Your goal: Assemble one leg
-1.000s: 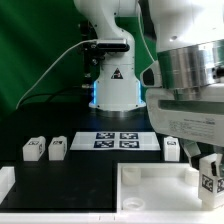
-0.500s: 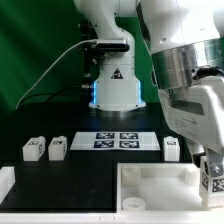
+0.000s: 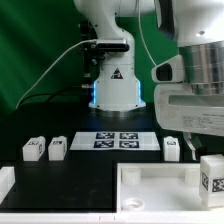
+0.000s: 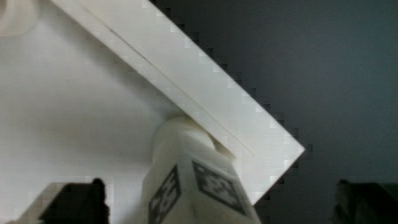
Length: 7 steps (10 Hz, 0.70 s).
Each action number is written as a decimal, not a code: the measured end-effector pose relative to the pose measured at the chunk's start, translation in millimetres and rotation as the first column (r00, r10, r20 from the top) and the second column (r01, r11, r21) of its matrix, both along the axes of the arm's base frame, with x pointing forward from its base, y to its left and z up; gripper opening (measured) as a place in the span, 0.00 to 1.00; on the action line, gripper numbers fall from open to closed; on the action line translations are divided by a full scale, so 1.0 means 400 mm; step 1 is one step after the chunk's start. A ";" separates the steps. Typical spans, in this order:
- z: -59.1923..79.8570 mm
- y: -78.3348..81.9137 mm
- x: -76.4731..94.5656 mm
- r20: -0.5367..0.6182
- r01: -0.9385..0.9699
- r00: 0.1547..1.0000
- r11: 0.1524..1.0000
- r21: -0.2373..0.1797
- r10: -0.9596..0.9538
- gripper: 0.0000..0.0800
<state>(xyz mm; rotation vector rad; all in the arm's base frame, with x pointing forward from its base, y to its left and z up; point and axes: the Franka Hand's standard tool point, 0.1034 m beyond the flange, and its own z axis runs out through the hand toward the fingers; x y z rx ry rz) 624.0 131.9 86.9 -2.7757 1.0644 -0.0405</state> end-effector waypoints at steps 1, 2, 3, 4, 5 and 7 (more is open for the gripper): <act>0.000 -0.004 0.001 0.019 -0.135 0.991 0.991 -0.015 0.135 0.81; -0.001 -0.009 0.004 0.037 -0.269 0.962 0.963 -0.034 0.270 0.81; -0.003 -0.018 0.011 0.051 -0.383 0.921 0.922 -0.056 0.385 0.81; -0.007 -0.024 0.021 0.063 -0.519 0.849 0.850 -0.085 0.525 0.81; -0.011 -0.025 0.030 0.072 -0.609 0.784 0.786 -0.104 0.617 0.81; -0.013 -0.024 0.029 0.073 -0.621 0.774 0.777 -0.106 0.629 0.81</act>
Offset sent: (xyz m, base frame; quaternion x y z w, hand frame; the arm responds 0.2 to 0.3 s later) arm 0.0206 -0.0115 -0.0034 -0.0178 0.0213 -0.3776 0.9256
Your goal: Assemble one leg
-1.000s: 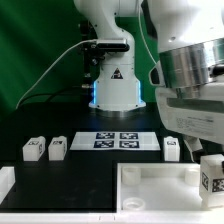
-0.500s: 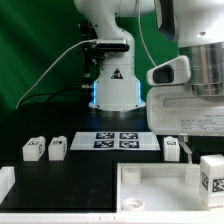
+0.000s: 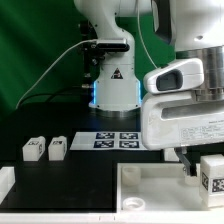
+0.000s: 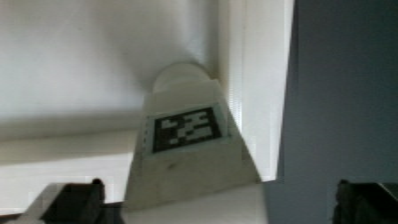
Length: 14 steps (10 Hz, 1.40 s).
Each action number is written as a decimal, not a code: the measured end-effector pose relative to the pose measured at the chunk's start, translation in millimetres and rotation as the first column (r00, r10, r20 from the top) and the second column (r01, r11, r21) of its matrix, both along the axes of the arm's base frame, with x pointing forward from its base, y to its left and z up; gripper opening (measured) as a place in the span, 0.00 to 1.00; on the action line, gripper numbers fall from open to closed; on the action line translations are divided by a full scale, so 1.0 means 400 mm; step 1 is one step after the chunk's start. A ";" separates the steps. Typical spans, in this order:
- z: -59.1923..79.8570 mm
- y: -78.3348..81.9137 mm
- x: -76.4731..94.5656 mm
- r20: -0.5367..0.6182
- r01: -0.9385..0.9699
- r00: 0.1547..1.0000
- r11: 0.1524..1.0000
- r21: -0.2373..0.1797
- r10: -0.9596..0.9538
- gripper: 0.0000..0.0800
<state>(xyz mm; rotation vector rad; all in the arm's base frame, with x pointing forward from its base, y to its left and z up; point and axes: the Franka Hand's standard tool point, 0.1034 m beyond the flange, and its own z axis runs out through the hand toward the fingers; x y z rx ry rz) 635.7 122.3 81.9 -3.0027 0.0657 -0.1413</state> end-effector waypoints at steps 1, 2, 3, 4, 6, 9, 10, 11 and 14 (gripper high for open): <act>0.000 0.000 0.000 -0.001 0.006 1.000 1.000 0.001 -0.006 0.70; 0.000 0.002 -0.001 -0.011 0.075 0.997 0.997 0.009 -0.075 0.70; 0.000 0.002 -0.001 -0.026 0.178 0.984 0.984 0.018 -0.178 0.47; 0.000 -0.001 0.000 -0.042 0.279 0.960 0.960 0.023 -0.277 0.39; 0.000 -0.014 0.004 -0.072 0.465 0.884 0.884 0.051 -0.461 0.39; -0.007 -0.034 0.000 -0.167 0.830 0.558 0.549 0.100 -0.813 0.39; -0.008 -0.037 -0.002 -0.196 0.897 0.443 0.432 0.100 -0.875 0.39; -0.008 -0.038 -0.004 -0.231 0.950 0.312 0.299 0.089 -0.922 0.39; -0.009 -0.041 -0.011 -0.270 0.984 0.176 0.160 0.080 -0.947 0.39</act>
Offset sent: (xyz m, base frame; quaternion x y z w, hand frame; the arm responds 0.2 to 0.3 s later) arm 0.0000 0.0000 0.0000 0.0000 0.0000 0.2667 0.9638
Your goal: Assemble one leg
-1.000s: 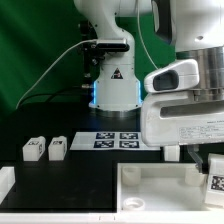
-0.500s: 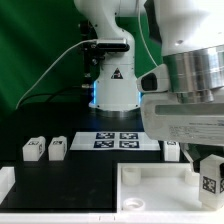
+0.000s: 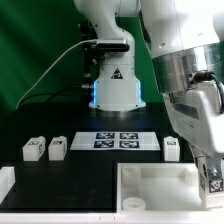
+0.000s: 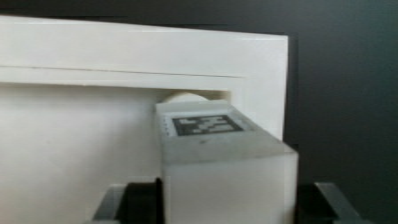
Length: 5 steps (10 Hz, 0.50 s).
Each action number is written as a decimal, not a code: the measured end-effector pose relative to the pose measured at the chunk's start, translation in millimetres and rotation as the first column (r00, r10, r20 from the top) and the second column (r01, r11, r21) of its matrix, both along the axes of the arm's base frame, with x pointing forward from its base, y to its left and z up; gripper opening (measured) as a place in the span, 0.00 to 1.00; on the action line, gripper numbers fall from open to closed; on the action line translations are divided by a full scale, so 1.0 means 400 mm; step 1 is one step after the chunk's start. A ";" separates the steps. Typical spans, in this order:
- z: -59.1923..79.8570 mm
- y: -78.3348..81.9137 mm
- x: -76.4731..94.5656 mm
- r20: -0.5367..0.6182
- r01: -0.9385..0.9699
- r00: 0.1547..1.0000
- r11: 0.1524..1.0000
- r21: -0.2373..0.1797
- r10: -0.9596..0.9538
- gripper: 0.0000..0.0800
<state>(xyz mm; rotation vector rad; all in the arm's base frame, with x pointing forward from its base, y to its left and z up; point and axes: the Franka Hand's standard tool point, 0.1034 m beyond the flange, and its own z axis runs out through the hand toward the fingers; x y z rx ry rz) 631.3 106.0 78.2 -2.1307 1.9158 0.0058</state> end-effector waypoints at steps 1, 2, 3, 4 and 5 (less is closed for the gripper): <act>-0.001 0.000 -0.001 0.006 -0.032 0.999 0.999 -0.006 0.032 0.50; -0.001 0.003 -0.001 0.008 -0.057 0.998 0.998 -0.011 0.057 0.68; 0.003 0.018 -0.002 0.024 -0.203 0.979 0.978 -0.036 0.204 0.77; 0.008 0.038 -0.008 0.020 -0.402 0.914 0.912 -0.079 0.405 0.77; 0.014 0.054 -0.010 0.009 -0.541 0.838 0.832 -0.118 0.546 0.80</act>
Offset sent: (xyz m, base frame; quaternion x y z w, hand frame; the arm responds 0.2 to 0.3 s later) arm 0.0013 0.0259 0.0102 -0.0558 -0.0087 -0.4368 0.8978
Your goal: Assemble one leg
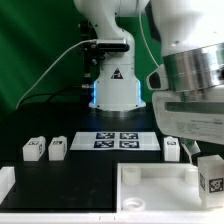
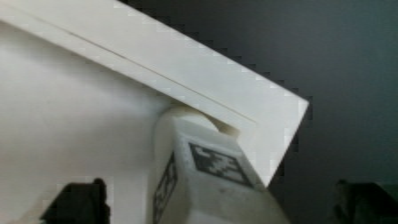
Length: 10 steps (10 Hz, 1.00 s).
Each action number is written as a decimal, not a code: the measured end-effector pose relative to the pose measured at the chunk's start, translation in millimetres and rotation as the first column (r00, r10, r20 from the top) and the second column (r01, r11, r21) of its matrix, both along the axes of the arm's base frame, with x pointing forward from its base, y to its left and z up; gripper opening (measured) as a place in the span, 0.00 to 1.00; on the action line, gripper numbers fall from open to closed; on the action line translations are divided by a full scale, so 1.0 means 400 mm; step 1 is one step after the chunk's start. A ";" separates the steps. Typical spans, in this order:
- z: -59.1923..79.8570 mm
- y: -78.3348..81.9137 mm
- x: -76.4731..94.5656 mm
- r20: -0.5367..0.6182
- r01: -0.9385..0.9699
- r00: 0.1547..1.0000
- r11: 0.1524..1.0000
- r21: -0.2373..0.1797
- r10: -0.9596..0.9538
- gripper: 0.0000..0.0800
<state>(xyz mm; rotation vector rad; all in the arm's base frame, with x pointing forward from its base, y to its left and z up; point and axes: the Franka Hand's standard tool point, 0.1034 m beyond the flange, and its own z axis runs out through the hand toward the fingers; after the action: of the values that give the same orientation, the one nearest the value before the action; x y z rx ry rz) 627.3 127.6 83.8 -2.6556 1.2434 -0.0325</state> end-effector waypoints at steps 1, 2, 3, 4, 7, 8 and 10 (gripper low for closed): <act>-0.002 -0.006 0.003 0.021 -0.077 0.997 0.997 -0.009 0.077 0.80; -0.003 -0.009 0.004 0.040 -0.191 0.981 0.981 -0.026 0.192 0.81; -0.003 -0.009 0.004 0.055 -0.292 0.954 0.955 -0.043 0.295 0.81; -0.004 -0.011 0.008 0.066 -0.426 0.900 0.901 -0.082 0.432 0.81; -0.012 0.004 0.038 0.054 -0.780 0.591 0.587 -0.215 0.805 0.81; -0.013 0.004 0.037 0.058 -0.747 0.637 0.633 -0.204 0.769 0.81; -0.013 0.005 0.037 0.061 -0.702 0.689 0.686 -0.190 0.722 0.48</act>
Offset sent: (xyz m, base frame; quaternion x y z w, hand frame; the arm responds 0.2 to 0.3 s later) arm 0.0000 0.0000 0.0000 0.0000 0.0000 -0.1790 0.9838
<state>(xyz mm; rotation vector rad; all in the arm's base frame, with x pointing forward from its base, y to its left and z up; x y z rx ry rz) 642.1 129.4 78.4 -3.0163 0.0863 -0.1829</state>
